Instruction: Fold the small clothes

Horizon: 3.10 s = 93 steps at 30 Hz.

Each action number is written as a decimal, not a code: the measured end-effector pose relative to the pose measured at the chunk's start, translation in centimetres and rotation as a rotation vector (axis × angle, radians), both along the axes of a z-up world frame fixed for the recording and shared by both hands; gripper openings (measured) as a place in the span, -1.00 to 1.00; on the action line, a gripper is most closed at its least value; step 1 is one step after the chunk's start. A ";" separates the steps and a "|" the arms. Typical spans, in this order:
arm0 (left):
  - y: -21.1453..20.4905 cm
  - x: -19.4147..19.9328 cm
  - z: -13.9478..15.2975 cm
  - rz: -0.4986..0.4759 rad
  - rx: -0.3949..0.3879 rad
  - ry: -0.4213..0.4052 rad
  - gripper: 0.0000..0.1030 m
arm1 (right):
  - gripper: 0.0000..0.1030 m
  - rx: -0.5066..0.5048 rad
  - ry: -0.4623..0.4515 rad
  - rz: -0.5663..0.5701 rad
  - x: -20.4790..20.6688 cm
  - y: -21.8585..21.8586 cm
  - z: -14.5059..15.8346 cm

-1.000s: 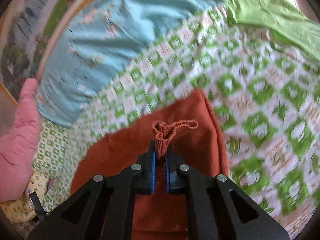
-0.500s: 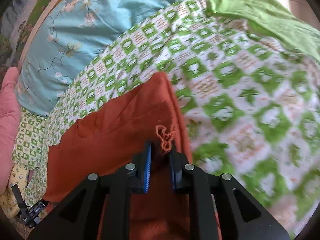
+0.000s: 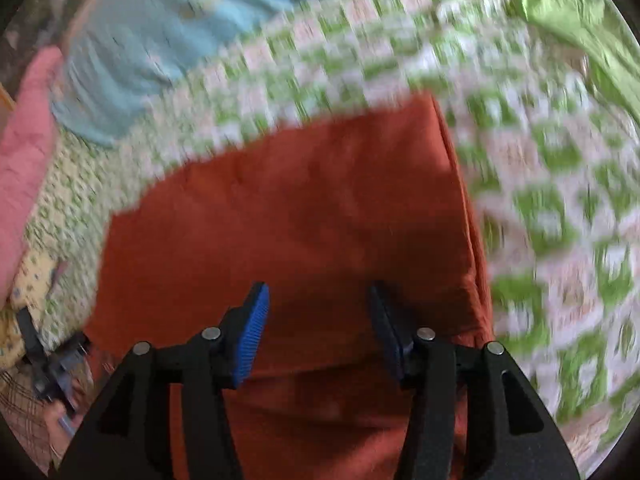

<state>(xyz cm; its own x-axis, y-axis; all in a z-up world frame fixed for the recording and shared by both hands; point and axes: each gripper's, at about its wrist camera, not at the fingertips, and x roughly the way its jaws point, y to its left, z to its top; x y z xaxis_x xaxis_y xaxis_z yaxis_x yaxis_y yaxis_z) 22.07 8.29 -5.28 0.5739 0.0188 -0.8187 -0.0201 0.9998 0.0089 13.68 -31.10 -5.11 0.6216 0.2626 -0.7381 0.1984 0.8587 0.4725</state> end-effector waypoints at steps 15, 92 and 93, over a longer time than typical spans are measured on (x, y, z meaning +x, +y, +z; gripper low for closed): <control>1.1 -6.0 2.5 -0.051 -0.131 -0.009 0.45 | 0.14 0.103 -0.204 -0.006 -11.8 1.3 3.8; 7.1 -20.3 10.7 -0.296 -0.426 -0.326 -0.92 | -0.87 0.329 -0.636 0.052 -29.4 -2.8 5.4; 6.9 -19.0 11.1 -0.290 -0.419 -0.343 -0.92 | -0.87 0.317 -0.644 0.043 -28.3 -3.2 5.9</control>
